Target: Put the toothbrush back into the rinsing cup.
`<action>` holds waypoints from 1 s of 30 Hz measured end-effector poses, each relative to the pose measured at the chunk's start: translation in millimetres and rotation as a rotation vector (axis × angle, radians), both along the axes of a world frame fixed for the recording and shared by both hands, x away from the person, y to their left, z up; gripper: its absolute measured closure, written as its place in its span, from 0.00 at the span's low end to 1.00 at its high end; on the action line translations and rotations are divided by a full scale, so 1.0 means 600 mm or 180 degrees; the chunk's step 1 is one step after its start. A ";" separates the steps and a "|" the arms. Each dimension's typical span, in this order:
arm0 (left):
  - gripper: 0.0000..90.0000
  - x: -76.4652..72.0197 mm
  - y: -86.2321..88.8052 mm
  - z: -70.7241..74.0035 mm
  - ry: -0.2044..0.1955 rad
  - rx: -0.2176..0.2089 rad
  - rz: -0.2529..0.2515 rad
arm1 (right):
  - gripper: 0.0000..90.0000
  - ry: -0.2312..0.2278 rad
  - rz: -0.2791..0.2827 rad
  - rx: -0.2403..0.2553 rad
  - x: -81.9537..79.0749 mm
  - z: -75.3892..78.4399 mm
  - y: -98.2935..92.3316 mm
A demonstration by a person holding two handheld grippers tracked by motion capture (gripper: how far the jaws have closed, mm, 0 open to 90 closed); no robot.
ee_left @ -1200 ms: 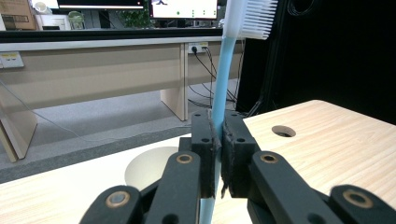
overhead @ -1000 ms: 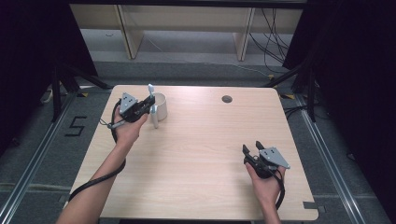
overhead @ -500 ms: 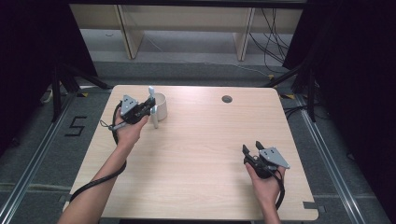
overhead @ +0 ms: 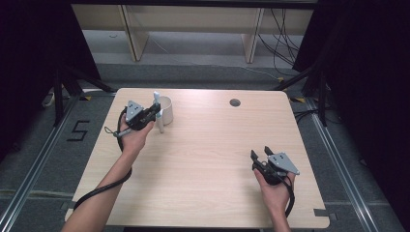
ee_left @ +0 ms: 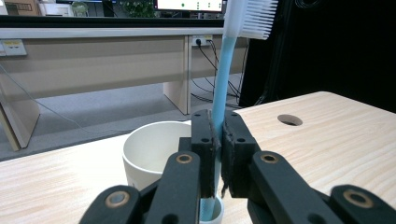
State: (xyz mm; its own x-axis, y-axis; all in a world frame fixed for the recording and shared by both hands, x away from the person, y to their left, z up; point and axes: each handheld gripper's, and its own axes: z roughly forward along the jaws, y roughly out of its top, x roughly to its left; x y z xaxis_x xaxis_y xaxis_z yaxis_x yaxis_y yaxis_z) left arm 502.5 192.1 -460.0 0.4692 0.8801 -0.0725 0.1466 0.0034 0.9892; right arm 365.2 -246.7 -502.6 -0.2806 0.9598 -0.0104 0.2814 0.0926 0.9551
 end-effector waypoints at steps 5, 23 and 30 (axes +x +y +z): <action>0.94 0.000 -0.001 -0.005 0.0005 -0.0006 -0.0004 | 0.50 0.0008 -0.0010 -0.0011 0.000 0.000 0.000; 0.87 -0.002 0.005 -0.023 0.0047 0.0077 0.0022 | 0.50 0.0006 -0.0009 -0.0042 0.000 -0.001 -0.001; 0.65 -0.012 0.006 -0.025 0.0089 0.0026 0.0054 | 0.50 0.0004 -0.0015 -0.0058 0.000 -0.001 -0.001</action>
